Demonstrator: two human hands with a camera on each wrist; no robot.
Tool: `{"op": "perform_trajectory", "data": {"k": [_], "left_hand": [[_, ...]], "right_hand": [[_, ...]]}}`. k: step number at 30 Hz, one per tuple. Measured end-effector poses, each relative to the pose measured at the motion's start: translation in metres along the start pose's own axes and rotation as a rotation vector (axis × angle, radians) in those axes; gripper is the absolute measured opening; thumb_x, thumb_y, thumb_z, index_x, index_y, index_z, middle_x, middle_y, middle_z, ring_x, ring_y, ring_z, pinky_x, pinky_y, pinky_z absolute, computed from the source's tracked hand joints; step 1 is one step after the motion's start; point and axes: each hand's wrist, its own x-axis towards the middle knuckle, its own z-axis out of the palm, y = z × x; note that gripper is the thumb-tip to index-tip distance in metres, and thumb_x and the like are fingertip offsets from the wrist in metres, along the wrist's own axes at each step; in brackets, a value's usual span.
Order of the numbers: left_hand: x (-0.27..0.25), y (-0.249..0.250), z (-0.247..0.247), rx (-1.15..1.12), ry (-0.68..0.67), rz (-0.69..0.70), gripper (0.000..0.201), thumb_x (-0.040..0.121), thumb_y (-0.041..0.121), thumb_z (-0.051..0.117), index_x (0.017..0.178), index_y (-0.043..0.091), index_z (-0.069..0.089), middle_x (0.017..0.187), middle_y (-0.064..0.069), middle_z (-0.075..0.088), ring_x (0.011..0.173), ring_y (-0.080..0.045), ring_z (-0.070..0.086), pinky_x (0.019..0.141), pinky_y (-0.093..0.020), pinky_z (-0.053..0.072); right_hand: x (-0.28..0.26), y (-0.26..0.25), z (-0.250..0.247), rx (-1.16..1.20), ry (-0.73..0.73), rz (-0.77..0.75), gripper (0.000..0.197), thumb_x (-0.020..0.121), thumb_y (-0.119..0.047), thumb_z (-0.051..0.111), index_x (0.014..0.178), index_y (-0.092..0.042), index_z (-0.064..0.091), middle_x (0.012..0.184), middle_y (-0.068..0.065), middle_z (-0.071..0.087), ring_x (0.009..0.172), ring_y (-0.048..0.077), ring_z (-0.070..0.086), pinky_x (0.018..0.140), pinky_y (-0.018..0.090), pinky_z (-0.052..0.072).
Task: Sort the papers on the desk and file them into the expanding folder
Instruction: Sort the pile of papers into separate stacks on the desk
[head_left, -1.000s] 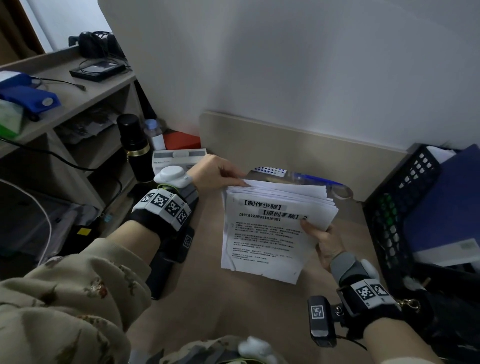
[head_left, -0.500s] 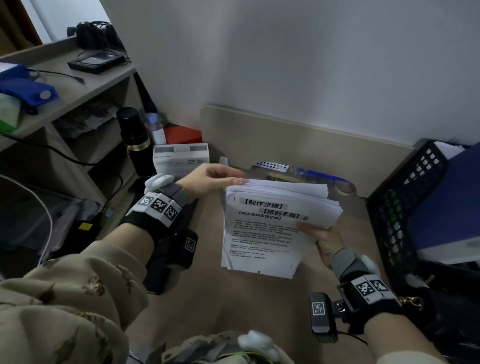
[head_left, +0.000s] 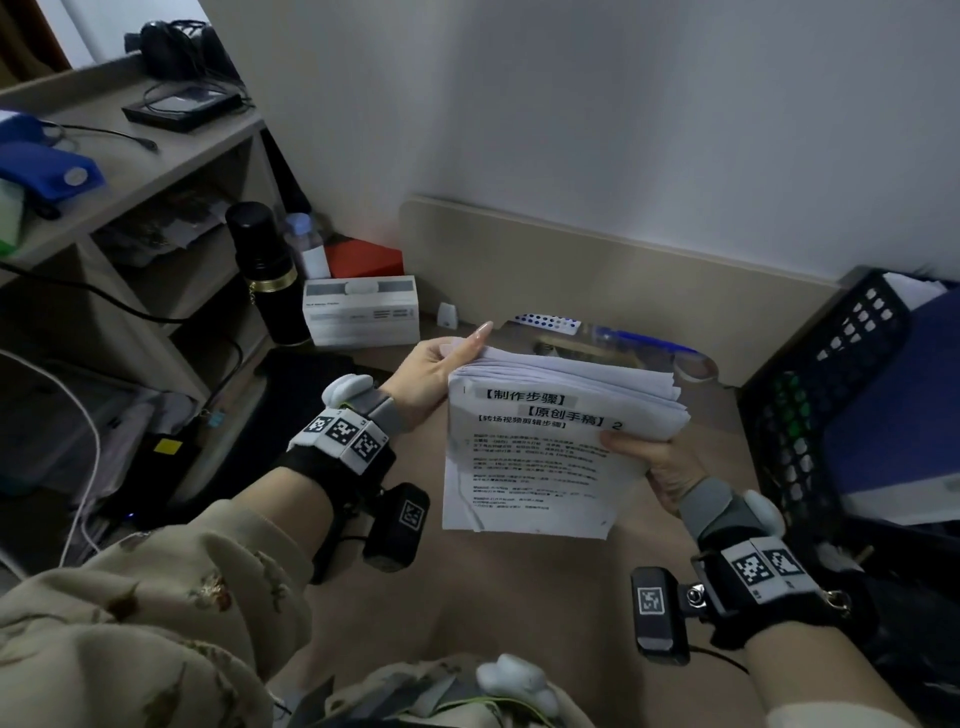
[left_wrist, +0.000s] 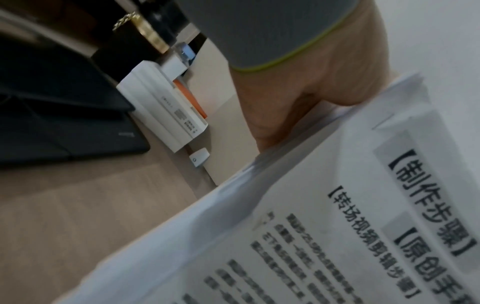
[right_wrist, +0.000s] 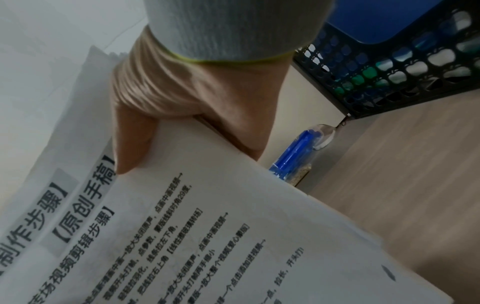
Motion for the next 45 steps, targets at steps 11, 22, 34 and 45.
{"op": "perform_trajectory", "data": {"k": [11,22,34,45], "left_hand": [[-0.002,-0.022,-0.002,-0.197,0.102,0.014,0.072,0.066,0.081,0.058,0.087,0.013,0.07,0.089,-0.004,0.07,0.09,-0.02,0.066,0.089,-0.037,0.052],[-0.008,-0.029,0.003,-0.153,0.149,0.038,0.034,0.069,0.008,0.082,0.099,0.011,0.067,0.099,-0.009,0.073,0.091,-0.026,0.071,0.077,-0.036,0.057],[0.003,-0.046,-0.013,-0.132,-0.094,-0.156,0.052,0.077,0.005,0.075,0.124,-0.004,0.057,0.124,-0.029,0.06,0.113,-0.042,0.06,0.099,-0.05,0.048],[-0.003,-0.094,-0.008,0.09,-0.157,-0.282,0.051,0.07,0.011,0.084,0.118,0.014,0.066,0.117,-0.003,0.07,0.11,-0.022,0.066,0.098,-0.042,0.051]], "right_hand": [[0.005,0.019,0.002,0.036,0.188,-0.035,0.039,0.056,-0.01,0.087,0.091,-0.012,0.07,0.089,0.004,0.075,0.084,0.022,0.07,0.072,0.036,0.057],[0.004,0.035,0.002,-0.008,0.243,-0.001,0.062,0.042,-0.028,0.094,0.096,-0.012,0.071,0.101,0.009,0.073,0.093,0.024,0.07,0.076,0.037,0.058],[-0.001,0.052,0.0,0.054,0.123,0.124,0.08,0.022,-0.027,0.093,0.096,-0.011,0.067,0.084,-0.005,0.076,0.077,0.01,0.072,0.06,0.022,0.057],[0.008,0.092,-0.011,-0.103,0.223,0.291,0.032,0.074,0.01,0.072,0.094,-0.013,0.064,0.097,0.004,0.066,0.101,0.029,0.061,0.066,0.022,0.059]]}}
